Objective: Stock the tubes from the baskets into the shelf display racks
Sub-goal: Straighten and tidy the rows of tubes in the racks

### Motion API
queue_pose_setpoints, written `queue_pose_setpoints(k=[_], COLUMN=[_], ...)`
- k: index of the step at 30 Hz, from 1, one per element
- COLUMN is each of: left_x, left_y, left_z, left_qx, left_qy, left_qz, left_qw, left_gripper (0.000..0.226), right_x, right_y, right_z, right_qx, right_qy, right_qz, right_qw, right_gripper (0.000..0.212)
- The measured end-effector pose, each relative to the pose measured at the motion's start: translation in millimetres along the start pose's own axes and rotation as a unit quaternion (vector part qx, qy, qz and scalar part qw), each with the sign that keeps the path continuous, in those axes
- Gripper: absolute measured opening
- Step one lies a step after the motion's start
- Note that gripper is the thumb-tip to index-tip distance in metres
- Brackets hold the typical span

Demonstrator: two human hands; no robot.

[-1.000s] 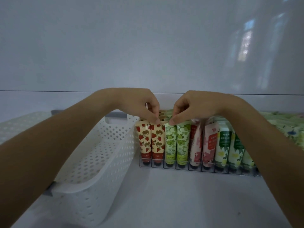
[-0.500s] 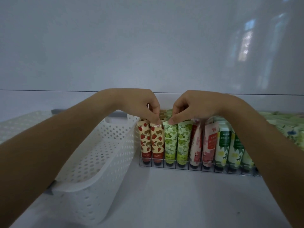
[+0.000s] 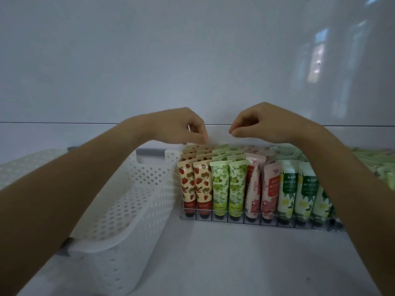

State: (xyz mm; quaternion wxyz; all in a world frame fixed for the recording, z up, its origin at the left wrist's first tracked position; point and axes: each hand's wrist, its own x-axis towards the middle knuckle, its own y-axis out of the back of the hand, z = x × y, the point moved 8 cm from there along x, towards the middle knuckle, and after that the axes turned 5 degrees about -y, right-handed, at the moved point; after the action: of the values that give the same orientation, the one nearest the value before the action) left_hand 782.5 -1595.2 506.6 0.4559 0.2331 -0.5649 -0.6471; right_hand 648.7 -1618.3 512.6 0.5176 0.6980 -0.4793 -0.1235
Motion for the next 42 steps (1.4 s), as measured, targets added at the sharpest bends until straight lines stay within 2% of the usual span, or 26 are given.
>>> queue_pose_setpoints(k=[3,7,9,15,18,25,28,33,35,39,42], left_x=[13,33,39,42,40,36,35,35,35,33,33], left_y=[8,-7,-7,-25,-25,-25,-25,-25,-26,-25,-24], left_z=[-8,-15,-15,-6,-9,-14,-15,-17,-17,-20,-18], left_qx=[0.063,0.118,0.130,0.175,0.206,0.185,0.186,0.184,0.188,0.181,0.198], left_qy=[0.009,0.012,0.010,-0.008,-0.003,0.004,0.000,-0.006,-0.012,-0.014,-0.022], left_qz=[0.055,0.002,-0.009,-0.040,-0.013,0.013,0.027,0.032,0.036,0.047,0.047], left_qw=[0.996,0.993,0.991,0.984,0.978,0.983,0.982,0.982,0.981,0.982,0.979], left_gripper=[0.015,0.020,0.019,0.018,0.018,0.017,0.018,0.018,0.018,0.018,0.019], right_x=[8,13,13,15,16,20,22,28,29,27,28], right_y=[-1,-15,-16,-34,-37,-42,-43,-41,-41,-42,-29], right_z=[11,17,13,6,9,7,4,-10,-12,-14,-23], right_qx=[-0.033,-0.070,-0.052,-0.056,-0.043,-0.046,-0.087,-0.238,-0.261,-0.285,-0.293], right_qy=[-0.012,-0.017,-0.004,0.001,-0.019,-0.068,-0.077,-0.053,-0.046,-0.028,-0.010], right_qz=[0.082,0.103,0.109,0.052,0.044,0.035,0.037,0.013,0.015,0.059,0.135], right_qw=[0.996,0.992,0.993,0.997,0.998,0.996,0.993,0.970,0.964,0.956,0.947], right_gripper=[0.009,0.013,0.013,0.012,0.013,0.014,0.016,0.020,0.020,0.019,0.019])
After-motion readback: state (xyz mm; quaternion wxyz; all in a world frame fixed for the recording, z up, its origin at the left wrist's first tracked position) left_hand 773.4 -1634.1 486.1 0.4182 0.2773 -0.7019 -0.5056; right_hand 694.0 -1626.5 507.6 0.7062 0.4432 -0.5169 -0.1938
